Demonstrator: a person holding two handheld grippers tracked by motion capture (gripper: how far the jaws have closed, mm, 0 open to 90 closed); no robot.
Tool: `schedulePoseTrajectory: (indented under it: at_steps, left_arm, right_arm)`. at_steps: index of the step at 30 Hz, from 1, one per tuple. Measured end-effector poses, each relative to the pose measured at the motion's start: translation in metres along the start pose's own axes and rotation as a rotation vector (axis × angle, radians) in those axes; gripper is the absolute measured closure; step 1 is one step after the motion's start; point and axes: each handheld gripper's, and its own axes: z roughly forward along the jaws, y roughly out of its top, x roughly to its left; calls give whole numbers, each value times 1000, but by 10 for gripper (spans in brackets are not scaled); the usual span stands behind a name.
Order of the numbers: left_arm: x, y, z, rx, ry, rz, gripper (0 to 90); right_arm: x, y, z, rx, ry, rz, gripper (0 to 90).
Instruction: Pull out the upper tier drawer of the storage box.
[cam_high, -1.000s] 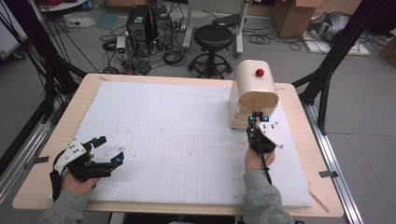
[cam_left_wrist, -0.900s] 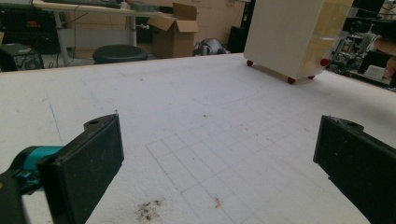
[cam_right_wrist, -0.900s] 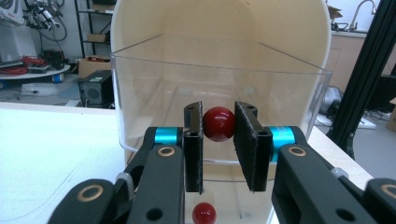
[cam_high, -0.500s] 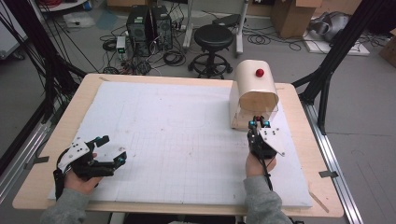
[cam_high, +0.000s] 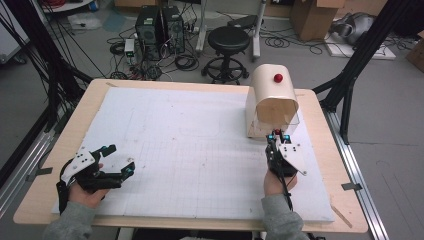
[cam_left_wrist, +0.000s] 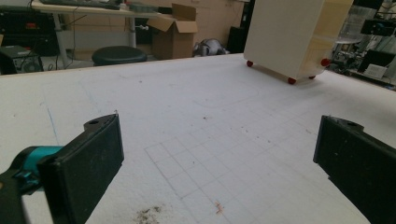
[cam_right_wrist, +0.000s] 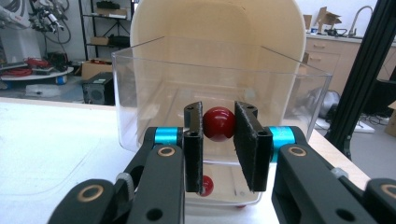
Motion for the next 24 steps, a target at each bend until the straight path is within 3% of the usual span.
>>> schedulePoseTrajectory:
  at_steps: [18, 24]
  left_arm:
    - [0, 0, 0, 3, 1, -1, 21]
    - [1, 0, 0, 4, 1, 1, 21]
  right_arm:
    - [-1, 1, -2, 3, 14, 12, 721]
    - [1, 1, -3, 9, 18, 16, 545]
